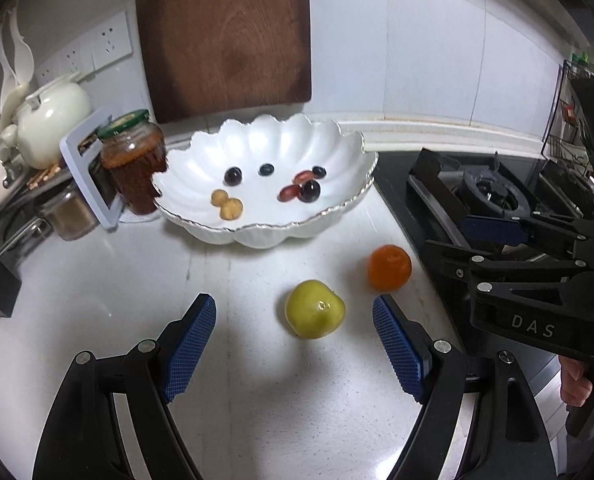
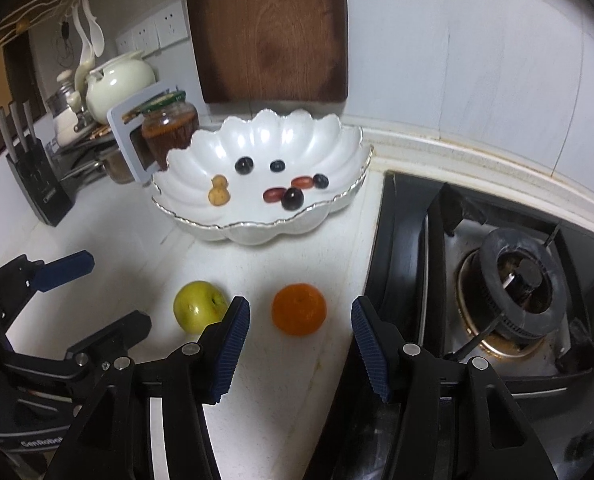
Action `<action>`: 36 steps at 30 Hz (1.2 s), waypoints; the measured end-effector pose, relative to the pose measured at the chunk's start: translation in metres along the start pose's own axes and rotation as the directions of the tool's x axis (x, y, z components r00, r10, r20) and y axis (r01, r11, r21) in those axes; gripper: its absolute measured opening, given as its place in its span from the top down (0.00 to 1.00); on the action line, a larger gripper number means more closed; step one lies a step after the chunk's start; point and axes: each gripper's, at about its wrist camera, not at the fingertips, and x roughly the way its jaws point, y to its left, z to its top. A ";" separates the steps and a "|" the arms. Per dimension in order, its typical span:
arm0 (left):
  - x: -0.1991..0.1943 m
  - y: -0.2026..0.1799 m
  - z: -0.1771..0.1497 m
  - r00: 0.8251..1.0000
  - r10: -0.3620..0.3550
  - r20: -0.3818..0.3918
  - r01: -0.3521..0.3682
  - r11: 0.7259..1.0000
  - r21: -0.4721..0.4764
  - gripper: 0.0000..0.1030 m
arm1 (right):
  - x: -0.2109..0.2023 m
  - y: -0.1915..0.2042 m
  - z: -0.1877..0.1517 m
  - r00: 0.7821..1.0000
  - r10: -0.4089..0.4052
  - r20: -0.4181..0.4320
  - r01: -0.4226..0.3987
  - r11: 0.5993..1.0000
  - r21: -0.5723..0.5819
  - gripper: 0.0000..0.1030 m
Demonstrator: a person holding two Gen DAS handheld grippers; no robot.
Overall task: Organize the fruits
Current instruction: 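Withdraw both open tools from the bowl back toward the apple and tangerine, then grasp the orange tangerine with the right tool while the left tool grasps the green apple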
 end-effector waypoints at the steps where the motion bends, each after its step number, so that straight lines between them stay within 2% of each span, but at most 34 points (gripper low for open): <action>1: 0.003 -0.001 -0.001 1.000 0.000 -0.005 0.000 1.000 0.002 0.22 | 0.003 0.000 -0.001 1.000 0.003 -0.007 -0.003 1.000 0.000 0.47; 15: 0.040 -0.009 -0.008 0.995 -0.023 -0.093 0.027 0.998 0.049 0.22 | 0.044 -0.005 -0.007 0.994 0.020 -0.110 -0.020 1.000 0.007 0.47; 32: 0.074 -0.007 -0.008 0.991 -0.042 -0.129 0.049 0.997 0.055 0.22 | 0.081 -0.007 -0.005 0.982 0.037 -0.188 -0.036 0.999 0.007 0.48; 36: 0.078 -0.004 -0.008 0.990 -0.057 -0.129 0.063 0.997 0.044 0.26 | 0.086 -0.007 -0.005 0.980 0.042 -0.195 -0.041 0.999 0.010 0.48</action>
